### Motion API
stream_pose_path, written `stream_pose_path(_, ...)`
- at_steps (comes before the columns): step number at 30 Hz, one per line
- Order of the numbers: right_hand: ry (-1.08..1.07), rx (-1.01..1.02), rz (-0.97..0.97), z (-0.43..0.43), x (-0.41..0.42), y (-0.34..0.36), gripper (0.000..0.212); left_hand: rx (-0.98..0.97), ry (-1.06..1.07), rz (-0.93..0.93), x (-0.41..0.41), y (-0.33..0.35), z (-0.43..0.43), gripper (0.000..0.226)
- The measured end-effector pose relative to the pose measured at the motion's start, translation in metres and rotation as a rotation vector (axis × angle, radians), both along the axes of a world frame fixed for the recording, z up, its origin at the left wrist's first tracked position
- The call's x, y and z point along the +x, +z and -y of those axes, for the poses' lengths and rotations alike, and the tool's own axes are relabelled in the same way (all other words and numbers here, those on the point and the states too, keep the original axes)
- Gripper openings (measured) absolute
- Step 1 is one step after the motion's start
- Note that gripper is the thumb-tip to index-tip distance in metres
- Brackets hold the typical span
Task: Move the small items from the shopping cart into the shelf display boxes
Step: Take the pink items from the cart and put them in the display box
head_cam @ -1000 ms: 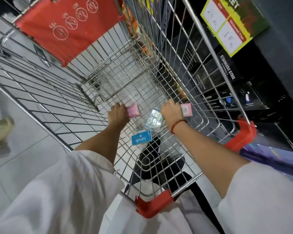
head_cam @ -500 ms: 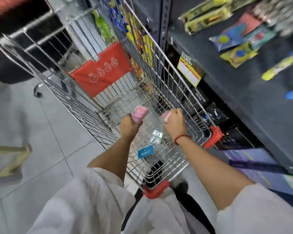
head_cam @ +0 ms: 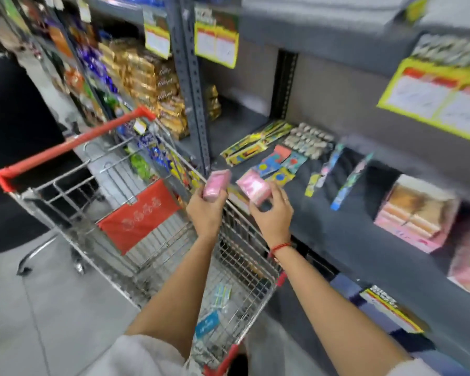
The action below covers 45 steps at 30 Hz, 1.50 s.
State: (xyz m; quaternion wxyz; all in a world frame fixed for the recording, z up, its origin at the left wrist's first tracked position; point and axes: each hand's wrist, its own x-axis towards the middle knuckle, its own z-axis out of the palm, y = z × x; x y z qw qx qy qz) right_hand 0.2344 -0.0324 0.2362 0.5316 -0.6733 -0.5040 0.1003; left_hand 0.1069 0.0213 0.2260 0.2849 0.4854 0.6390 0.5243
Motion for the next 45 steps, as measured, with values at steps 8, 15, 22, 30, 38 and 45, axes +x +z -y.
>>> stream_pose_path(8,-0.335,0.143,-0.091,0.042,0.122,0.04,0.05,0.163,-0.316,0.065,0.138,0.058,0.016,0.026)
stream_pose_path(15,-0.653,0.126,-0.083,0.099,0.208,0.028,0.061,0.226,-0.607,-0.038,0.244,0.049,0.076,0.022)
stream_pose_path(22,-0.68,-0.021,-0.112,0.117,0.233,0.011,0.061,0.21,-0.781,-0.186,0.303,0.036,0.089,0.04)
stream_pose_path(30,-0.582,-0.304,0.068,0.126,0.239,-0.008,0.051,0.196,-1.025,-0.342,0.317,0.02,0.074,0.053)
stream_pose_path(38,-0.728,-0.519,0.313,0.116,0.256,0.001,0.037,0.373,-1.07,-0.716,0.309,0.008,0.07,0.045)
stream_pose_path(45,-0.651,-0.643,0.53,0.12,0.291,0.015,0.029,0.568,-1.11,-1.029,0.317,0.02,0.056,0.067)
